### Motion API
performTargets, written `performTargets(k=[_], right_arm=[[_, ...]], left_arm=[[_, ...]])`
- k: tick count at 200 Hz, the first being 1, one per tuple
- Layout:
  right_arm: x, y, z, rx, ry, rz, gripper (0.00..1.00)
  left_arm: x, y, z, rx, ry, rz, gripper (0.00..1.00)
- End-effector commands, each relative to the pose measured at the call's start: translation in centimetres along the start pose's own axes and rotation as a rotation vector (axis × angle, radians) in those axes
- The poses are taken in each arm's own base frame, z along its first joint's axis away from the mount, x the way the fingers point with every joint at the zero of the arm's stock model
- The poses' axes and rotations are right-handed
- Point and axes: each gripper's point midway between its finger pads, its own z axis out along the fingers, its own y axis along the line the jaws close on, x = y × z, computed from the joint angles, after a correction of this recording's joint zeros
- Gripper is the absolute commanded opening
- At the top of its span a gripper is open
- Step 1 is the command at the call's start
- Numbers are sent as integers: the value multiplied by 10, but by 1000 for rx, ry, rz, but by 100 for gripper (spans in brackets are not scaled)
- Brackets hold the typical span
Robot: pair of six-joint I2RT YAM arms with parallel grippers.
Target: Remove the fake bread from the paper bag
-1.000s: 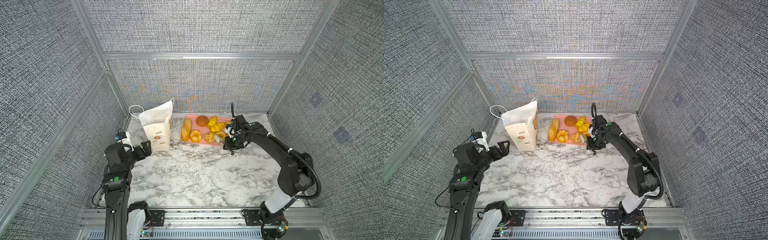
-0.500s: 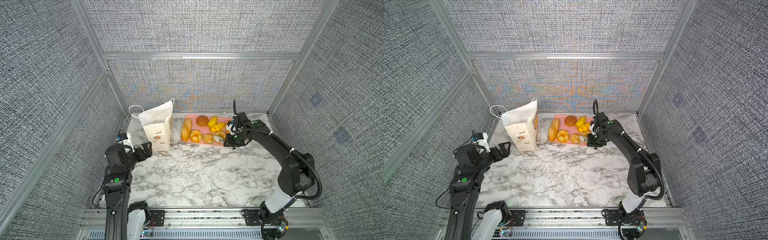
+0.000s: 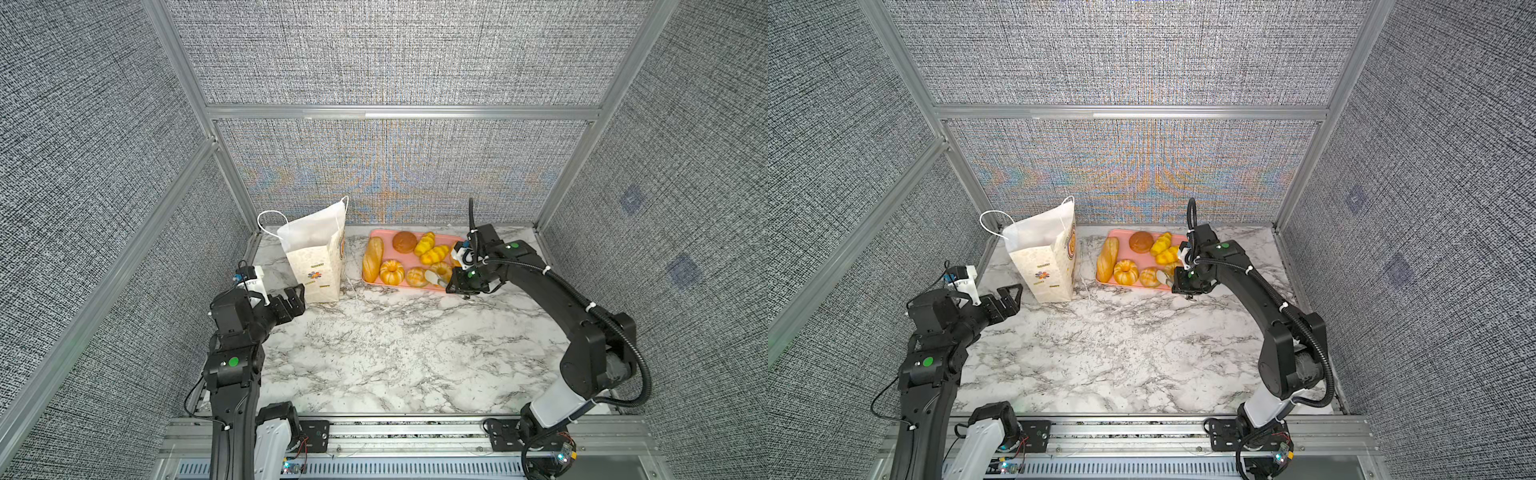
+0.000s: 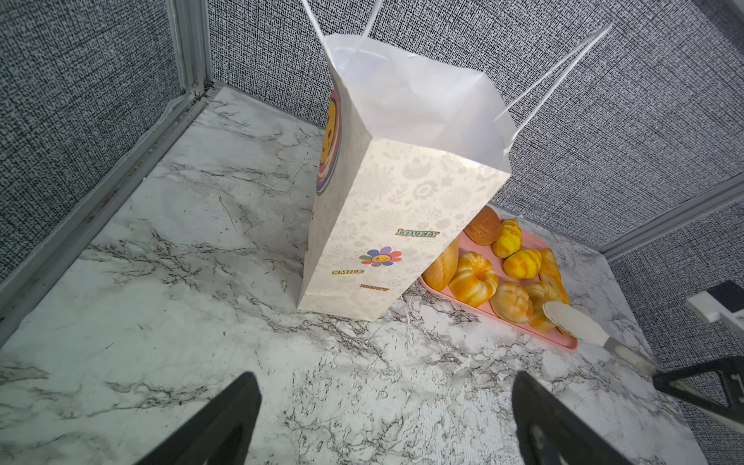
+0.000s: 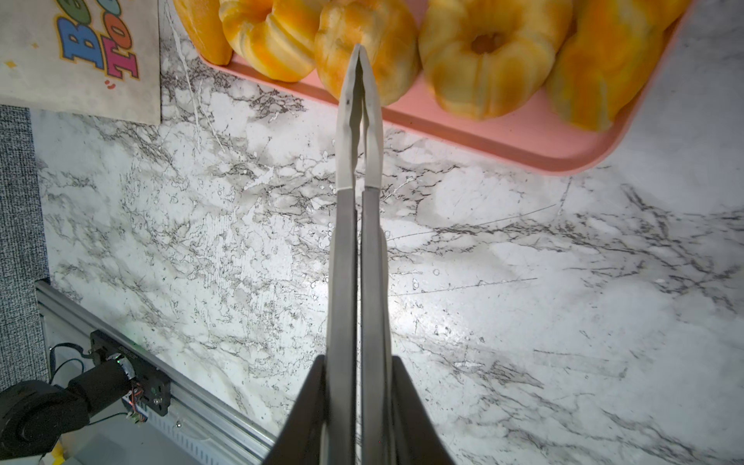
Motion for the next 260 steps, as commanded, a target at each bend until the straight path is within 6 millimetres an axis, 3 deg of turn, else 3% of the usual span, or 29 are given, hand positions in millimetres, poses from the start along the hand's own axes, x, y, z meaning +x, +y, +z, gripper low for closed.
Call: performTargets(k=[1, 47, 96, 140, 172, 192, 211, 228, 240, 260], right_arm=[[4, 5, 8, -29, 23, 0, 0], [-2, -1, 27, -18, 43, 6, 0], [-28, -1, 30, -10, -4, 20, 0], [-30, -1, 7, 24, -30, -1, 0], [-18, -5, -24, 64, -79, -2, 0], [-9, -8, -38, 74, -108, 9, 0], [-1, -13, -44, 76, -122, 24, 0], [3, -16, -44, 73, -132, 35, 0], [5, -17, -43, 64, -138, 42, 0], [8, -16, -40, 49, -146, 55, 0]], left_arm=[[5, -1, 0, 9, 13, -6, 98], [0, -3, 0, 17, 0, -5, 98], [6, -1, 1, 18, 6, -11, 98], [-2, -2, 2, 24, -38, -23, 98], [-4, 17, 0, -76, -85, -105, 96], [17, 29, 6, -112, -35, -183, 90], [50, 36, 16, -109, 53, -262, 85], [81, 35, 26, -67, 133, -322, 79], [91, 27, 34, -18, 164, -331, 77], [110, 29, 52, -37, 244, -330, 77]])
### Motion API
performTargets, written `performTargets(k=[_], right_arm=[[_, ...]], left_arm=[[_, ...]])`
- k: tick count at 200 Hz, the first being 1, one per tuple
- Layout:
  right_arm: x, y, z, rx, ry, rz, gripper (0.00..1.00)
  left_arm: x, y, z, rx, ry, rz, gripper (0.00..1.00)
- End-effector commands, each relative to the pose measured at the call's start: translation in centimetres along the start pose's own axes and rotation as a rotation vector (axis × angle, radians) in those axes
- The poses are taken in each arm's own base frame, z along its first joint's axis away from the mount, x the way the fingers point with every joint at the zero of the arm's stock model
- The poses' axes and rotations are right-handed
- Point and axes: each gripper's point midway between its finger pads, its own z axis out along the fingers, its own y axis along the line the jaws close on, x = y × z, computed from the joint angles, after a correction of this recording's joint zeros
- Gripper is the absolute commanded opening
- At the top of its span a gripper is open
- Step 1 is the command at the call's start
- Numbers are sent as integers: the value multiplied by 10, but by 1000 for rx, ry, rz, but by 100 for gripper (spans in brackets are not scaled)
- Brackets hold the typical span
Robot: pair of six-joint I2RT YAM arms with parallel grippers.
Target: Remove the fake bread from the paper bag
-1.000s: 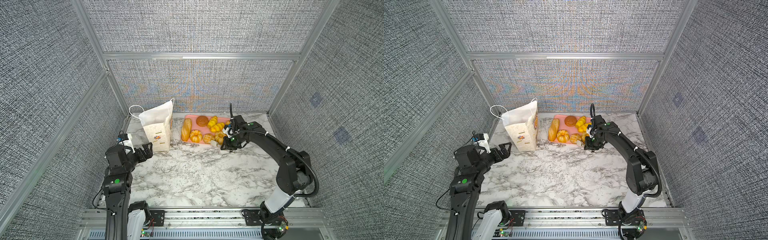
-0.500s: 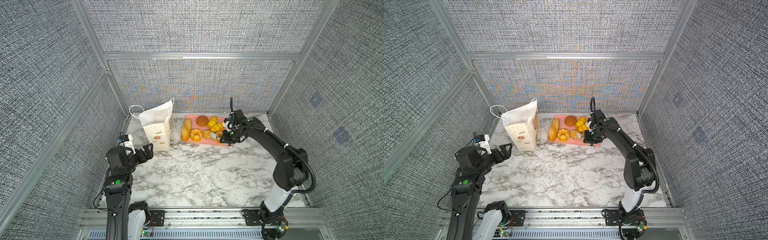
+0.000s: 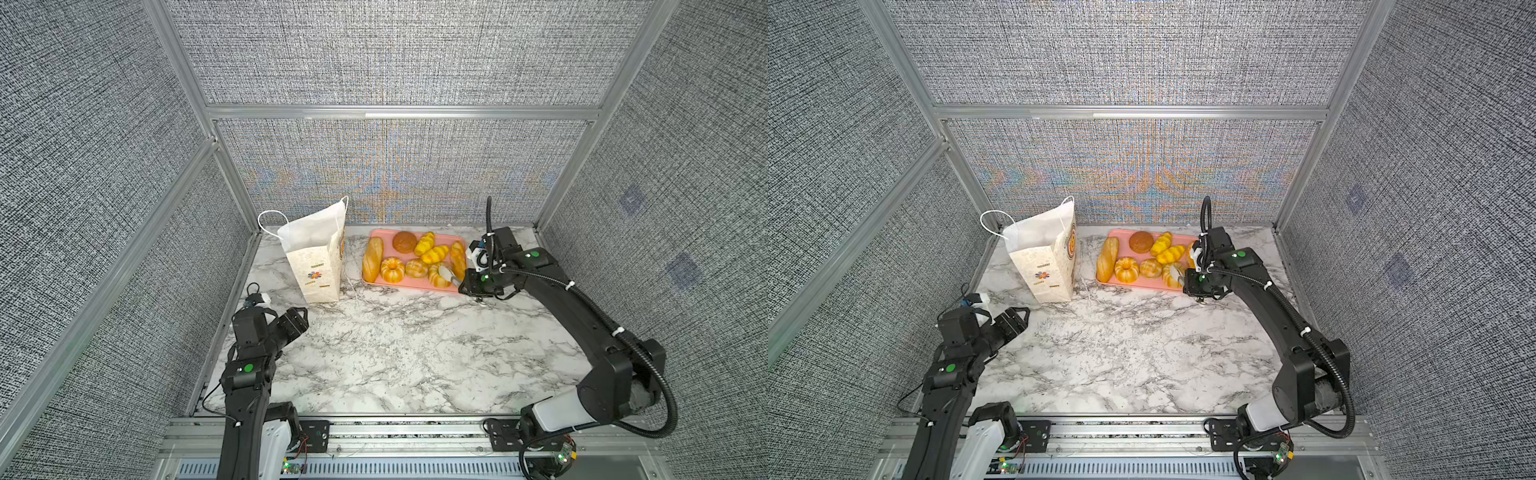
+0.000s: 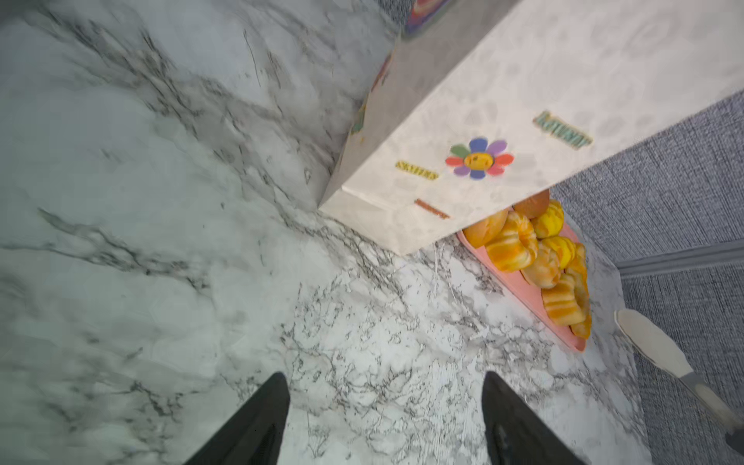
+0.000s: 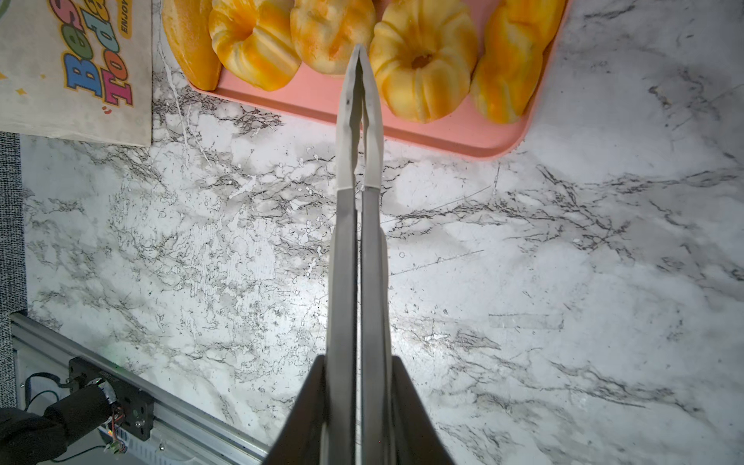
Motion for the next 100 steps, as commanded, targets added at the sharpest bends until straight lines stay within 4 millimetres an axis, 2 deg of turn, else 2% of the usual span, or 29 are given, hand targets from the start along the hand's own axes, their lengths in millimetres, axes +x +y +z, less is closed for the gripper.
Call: performTargets(k=[1, 19, 100], right_arm=[[-2, 2, 1, -24, -28, 21, 0], [0, 2, 3, -32, -34, 33, 0], [4, 0, -1, -51, -135, 61, 0]], left_arm=[[6, -6, 19, 26, 51, -22, 77], [8, -4, 39, -2, 90, -14, 78], [-36, -9, 114, 27, 8, 9, 70]])
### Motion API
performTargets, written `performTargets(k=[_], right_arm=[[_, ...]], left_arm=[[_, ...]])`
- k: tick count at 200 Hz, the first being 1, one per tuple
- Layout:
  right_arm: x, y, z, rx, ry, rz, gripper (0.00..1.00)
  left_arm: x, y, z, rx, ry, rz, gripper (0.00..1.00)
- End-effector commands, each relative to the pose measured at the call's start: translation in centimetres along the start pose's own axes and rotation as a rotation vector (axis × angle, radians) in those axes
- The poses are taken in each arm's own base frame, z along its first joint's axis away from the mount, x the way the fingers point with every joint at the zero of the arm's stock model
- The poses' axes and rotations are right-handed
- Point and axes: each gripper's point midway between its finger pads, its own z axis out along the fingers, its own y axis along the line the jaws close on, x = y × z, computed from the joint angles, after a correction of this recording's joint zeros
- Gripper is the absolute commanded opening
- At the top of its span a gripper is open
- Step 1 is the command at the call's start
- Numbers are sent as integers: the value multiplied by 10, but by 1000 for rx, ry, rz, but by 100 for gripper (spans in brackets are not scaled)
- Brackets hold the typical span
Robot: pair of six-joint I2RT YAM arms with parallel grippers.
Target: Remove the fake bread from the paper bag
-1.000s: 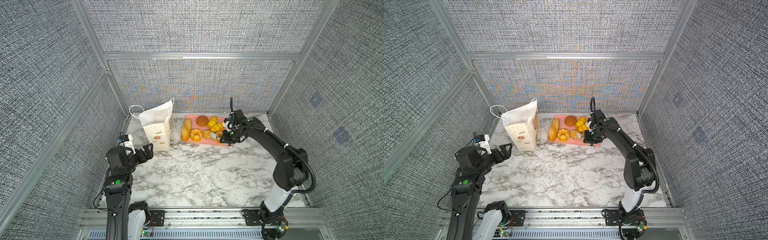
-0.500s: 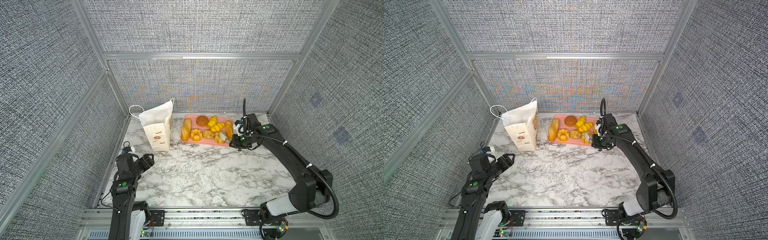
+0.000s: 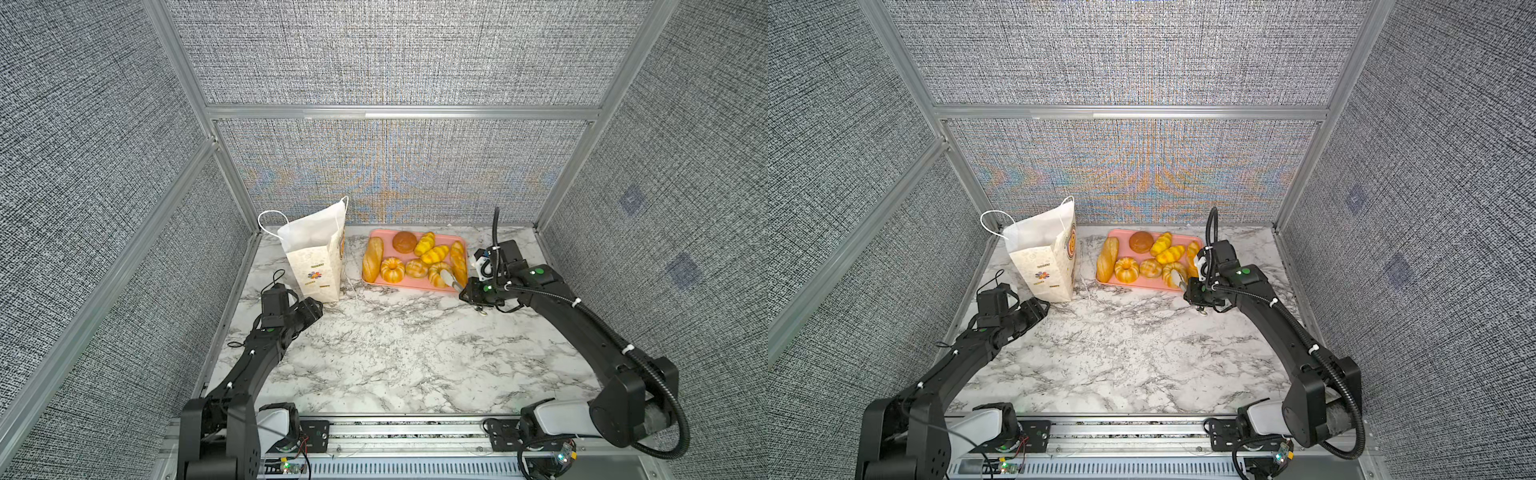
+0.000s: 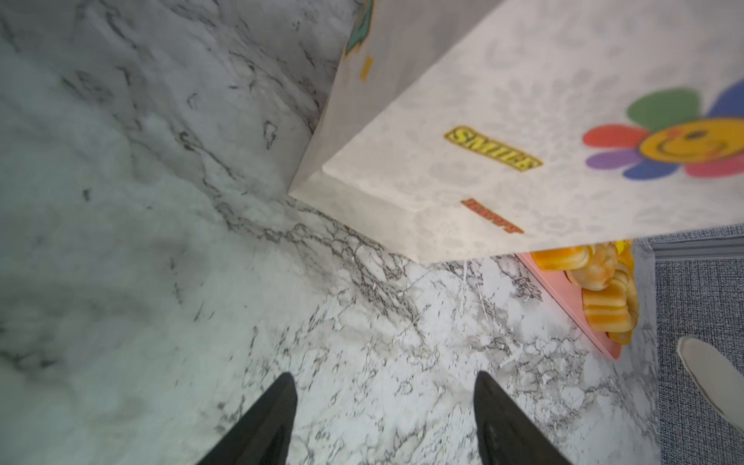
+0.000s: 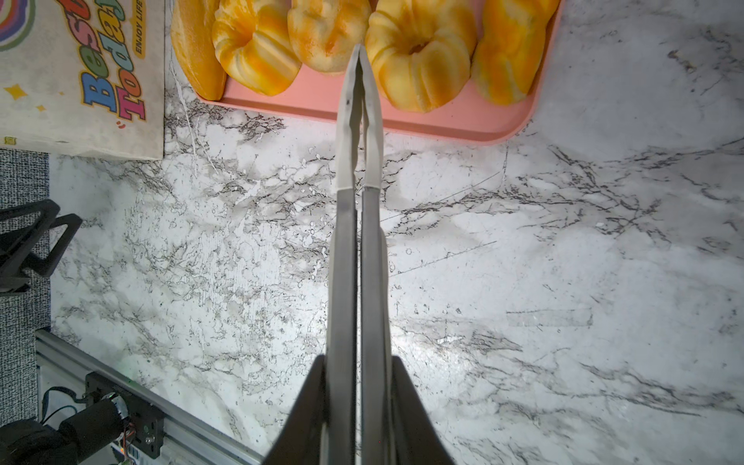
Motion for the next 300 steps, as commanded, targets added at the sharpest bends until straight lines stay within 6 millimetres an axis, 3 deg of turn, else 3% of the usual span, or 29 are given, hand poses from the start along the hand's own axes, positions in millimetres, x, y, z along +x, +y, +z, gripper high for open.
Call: performTargets(k=[1, 111, 139, 162, 194, 229, 264, 276, 282, 300], right_arm=[[-10, 3, -4, -12, -62, 3, 0], [-30, -3, -27, 48, -128, -29, 0], [-39, -14, -39, 88, -164, -32, 0], [-48, -29, -49, 114, -206, -15, 0], [-66, -62, -54, 184, -273, 0, 0], [-102, -122, -32, 335, -359, 11, 0], [-143, -185, 18, 509, -372, -42, 0], [-149, -208, 41, 554, -316, -35, 0], [-150, -217, 54, 559, -276, -25, 0], [-157, -236, 83, 565, -216, -9, 8]], left_arm=[[-35, -18, 14, 56, -93, 33, 70], [-97, -38, 109, 85, -69, 82, 67], [-120, -51, 130, 109, -79, 99, 67], [-132, -60, 135, 124, -85, 106, 66], [-126, -65, 117, 144, -95, 109, 69], [-99, -57, 84, 154, -114, 77, 75], [-75, -51, 47, 157, -131, 66, 81], [-70, -51, 32, 150, -148, 79, 86], [-69, -52, 24, 151, -161, 92, 99], [-69, -56, 0, 155, -215, 129, 99]])
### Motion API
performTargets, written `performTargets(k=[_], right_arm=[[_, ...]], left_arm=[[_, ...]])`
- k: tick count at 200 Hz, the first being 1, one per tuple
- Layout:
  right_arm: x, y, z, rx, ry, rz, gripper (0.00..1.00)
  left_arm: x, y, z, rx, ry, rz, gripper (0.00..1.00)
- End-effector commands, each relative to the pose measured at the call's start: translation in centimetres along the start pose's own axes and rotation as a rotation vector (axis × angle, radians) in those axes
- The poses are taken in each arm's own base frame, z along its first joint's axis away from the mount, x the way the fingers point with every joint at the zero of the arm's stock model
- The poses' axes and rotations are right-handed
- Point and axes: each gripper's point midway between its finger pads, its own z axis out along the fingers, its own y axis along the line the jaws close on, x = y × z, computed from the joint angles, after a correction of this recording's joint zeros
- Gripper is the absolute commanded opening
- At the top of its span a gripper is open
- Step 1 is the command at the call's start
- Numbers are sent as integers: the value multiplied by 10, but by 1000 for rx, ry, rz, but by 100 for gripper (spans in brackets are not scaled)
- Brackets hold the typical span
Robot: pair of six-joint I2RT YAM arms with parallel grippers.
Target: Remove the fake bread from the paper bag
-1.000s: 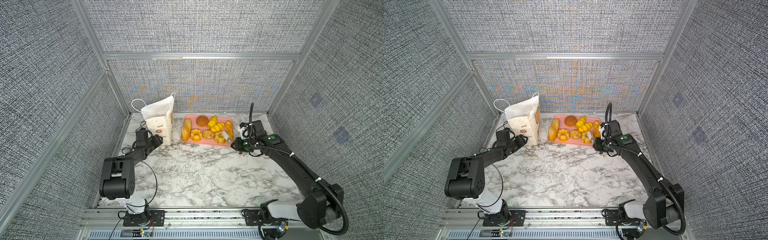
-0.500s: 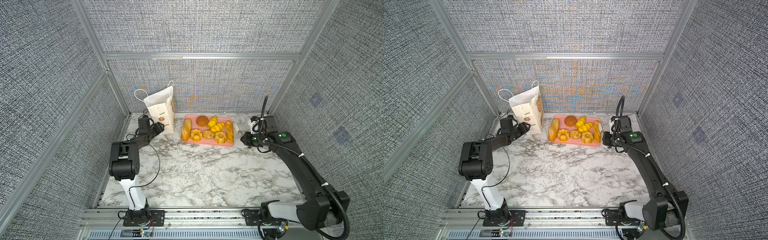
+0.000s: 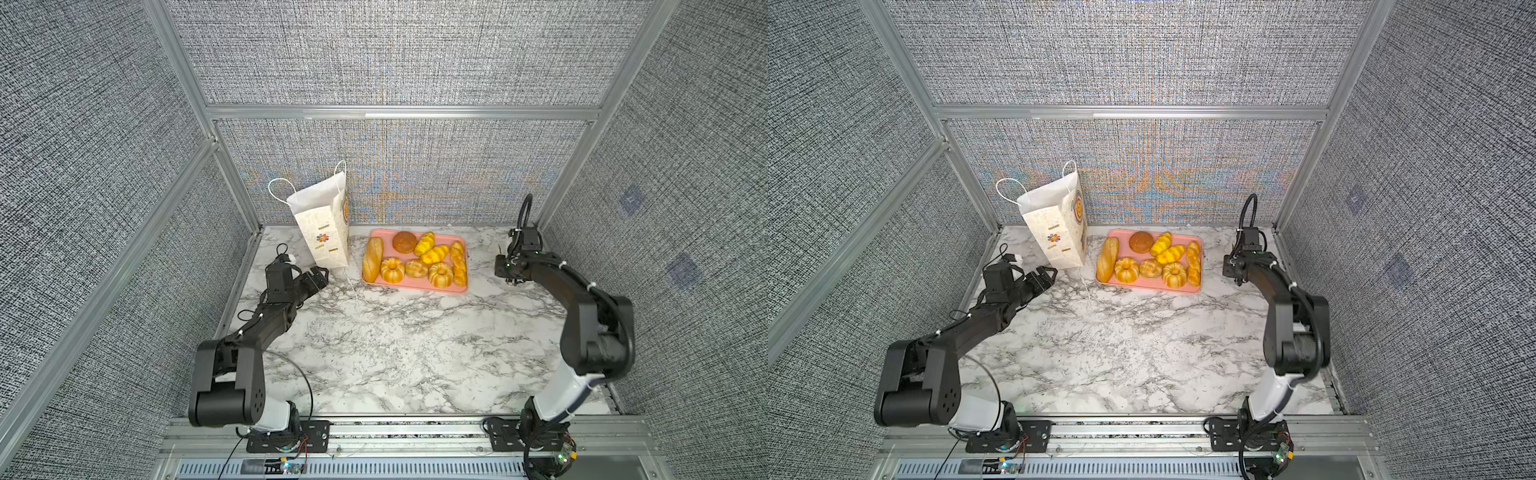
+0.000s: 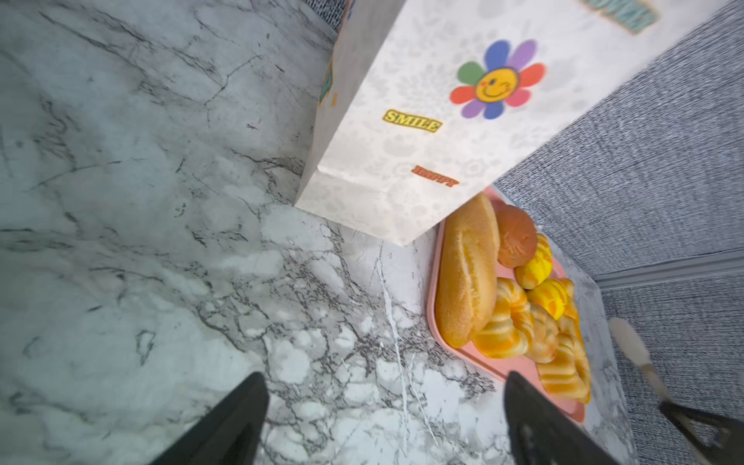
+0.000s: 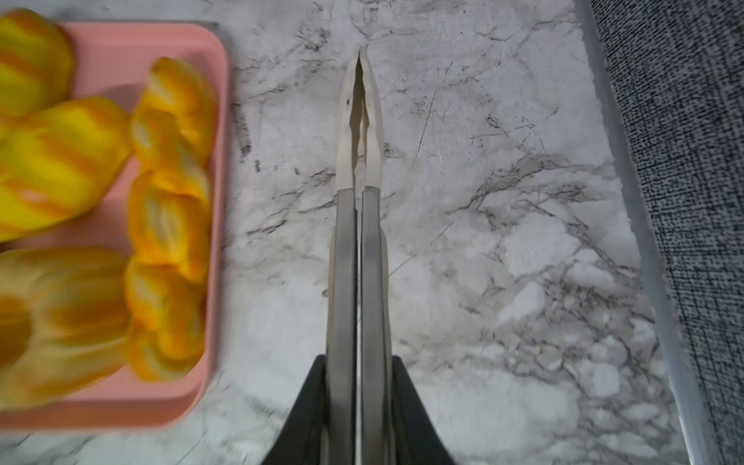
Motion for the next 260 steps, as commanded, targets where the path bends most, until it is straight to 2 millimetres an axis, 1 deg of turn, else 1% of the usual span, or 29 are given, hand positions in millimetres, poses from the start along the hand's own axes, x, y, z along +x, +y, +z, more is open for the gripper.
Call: performTargets(k=[1, 17, 36, 44, 47, 50, 53, 56, 70, 83, 108, 114, 118, 127, 135, 136, 153, 157, 165, 172, 179, 190, 211, 223, 231, 239, 242, 251, 260], right_arm=[[-20, -11, 30, 58, -21, -29, 9], [-23, -11, 45, 62, -18, -24, 24], [-26, -16, 49, 91, 18, -2, 42], [-28, -16, 47, 78, 31, 15, 63], [-28, -15, 47, 64, 35, 19, 78], [-28, -14, 46, 52, 38, 23, 89], [-28, -13, 45, 45, 45, 27, 96], [-28, -13, 44, 40, 50, 32, 99], [-29, -10, 37, 7, 68, 52, 99], [-30, -8, 26, -11, 63, 72, 99], [-33, -7, -7, -33, 11, 85, 99], [-29, -8, -14, -36, -7, 81, 99], [-33, -9, -21, -38, -45, 77, 99], [-29, -10, -34, -32, -120, 65, 99], [-28, -12, -49, -32, -213, 59, 99], [-24, -12, -48, -31, -211, 56, 99], [-23, -12, -83, -44, -446, 16, 99], [-11, -11, -83, -48, -464, 2, 99], [-8, -7, -101, -68, -555, -36, 99], [6, -3, -105, -85, -595, -81, 99], [13, -2, -113, -89, -650, -98, 99], [25, -7, -114, -71, -686, -78, 99], [51, -11, -90, -66, -634, -12, 99], [62, -3, -77, -103, -582, -28, 99], [70, 5, -70, -138, -575, -52, 99], [73, 9, -67, -154, -601, -60, 99], [69, 11, -70, -159, -631, -61, 99], [69, 13, -71, -168, -641, -65, 99], [74, 12, -65, -162, -643, -58, 99]], left_arm=[[-7, -5, -22, -8, -66, 57, 99], [-19, -14, -40, -10, -131, 113, 99], [-36, -22, -59, -22, -222, 193, 99], [-44, -24, -68, -35, -269, 216, 99], [-45, -23, -70, -42, -284, 223, 99], [-48, -24, -73, -45, -304, 230, 99], [-50, -24, -76, -48, -321, 236, 99], [-52, -25, -78, -49, -336, 250, 99], [-57, -30, -90, -32, -410, 307, 99], [-57, -32, -99, -22, -459, 351, 99], [-54, -34, -115, -8, -549, 440, 99], [-53, -34, -119, -5, -571, 465, 99], [-53, -36, -122, 0, -595, 482, 99], [-53, -33, -127, -2, -642, 494, 100], [-51, -30, -130, -4, -676, 495, 99], [-51, -29, -130, -5, -678, 496, 99], [-49, -16, -130, -50, -712, 498, 99], [-49, -11, -128, -70, -711, 487, 100], [-49, 0, -125, -113, -714, 459, 100], [-50, 9, -123, -154, -721, 451, 99], [-50, 17, -121, -193, -723, 448, 100], [-51, 27, -120, -246, -731, 461, 100], [-50, 38, -115, -307, -731, 498, 99], [-49, 48, -117, -348, -745, 476, 99], [-50, 50, -120, -357, -763, 479, 99], [-48, 51, -121, -362, -767, 493, 99], [-48, 51, -121, -364, -769, 497, 99], [-46, 53, -119, -369, -760, 507, 99], [-44, 55, -116, -373, -745, 509, 99]])
